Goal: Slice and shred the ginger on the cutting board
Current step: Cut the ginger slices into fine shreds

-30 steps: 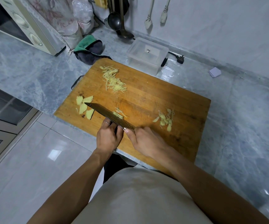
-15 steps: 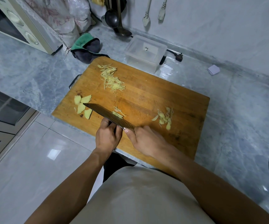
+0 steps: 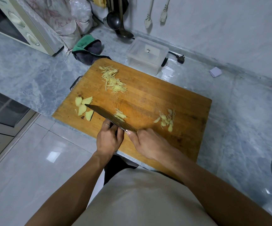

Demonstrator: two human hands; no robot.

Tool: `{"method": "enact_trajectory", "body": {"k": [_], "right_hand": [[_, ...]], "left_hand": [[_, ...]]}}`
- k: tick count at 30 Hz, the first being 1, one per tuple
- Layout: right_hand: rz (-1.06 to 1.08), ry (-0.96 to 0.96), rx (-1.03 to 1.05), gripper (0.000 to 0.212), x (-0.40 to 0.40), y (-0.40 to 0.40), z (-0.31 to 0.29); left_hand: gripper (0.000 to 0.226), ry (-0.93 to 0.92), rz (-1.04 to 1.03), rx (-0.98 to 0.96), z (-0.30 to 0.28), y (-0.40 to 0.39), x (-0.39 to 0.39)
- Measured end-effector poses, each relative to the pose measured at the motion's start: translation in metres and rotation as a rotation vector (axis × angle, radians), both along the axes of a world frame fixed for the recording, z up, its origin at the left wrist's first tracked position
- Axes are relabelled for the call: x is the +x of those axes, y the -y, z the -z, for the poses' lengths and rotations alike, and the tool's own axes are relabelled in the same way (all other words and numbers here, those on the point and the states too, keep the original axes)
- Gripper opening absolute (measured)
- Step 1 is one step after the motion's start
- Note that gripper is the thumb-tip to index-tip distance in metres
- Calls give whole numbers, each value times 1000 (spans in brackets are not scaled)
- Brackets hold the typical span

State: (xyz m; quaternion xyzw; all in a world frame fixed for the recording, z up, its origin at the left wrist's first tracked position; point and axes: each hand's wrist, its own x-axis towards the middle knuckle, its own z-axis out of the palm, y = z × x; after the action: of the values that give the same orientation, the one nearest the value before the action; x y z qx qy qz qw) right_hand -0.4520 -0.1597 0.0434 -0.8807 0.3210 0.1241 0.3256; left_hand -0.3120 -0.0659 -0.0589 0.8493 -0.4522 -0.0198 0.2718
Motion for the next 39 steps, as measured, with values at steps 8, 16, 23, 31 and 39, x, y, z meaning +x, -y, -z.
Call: {"method": "enact_trajectory", "body": {"k": [8, 16, 23, 31, 39], "right_hand": [[9, 10, -10, 53, 1, -3, 7], [-2, 12, 7, 59, 2, -1, 0], [-16, -5, 17, 54, 4, -4, -4], [-5, 8, -16, 62, 2, -4, 5], [-1, 55, -20, 57, -3, -6, 6]], "left_hand": [[46, -29, -17, 56, 2, -1, 1], [43, 9, -7, 11, -5, -2, -4], [43, -7, -18, 38, -5, -2, -2], [41, 6, -20, 76, -5, -1, -2], [43, -23, -38, 65, -4, -2, -4]]}}
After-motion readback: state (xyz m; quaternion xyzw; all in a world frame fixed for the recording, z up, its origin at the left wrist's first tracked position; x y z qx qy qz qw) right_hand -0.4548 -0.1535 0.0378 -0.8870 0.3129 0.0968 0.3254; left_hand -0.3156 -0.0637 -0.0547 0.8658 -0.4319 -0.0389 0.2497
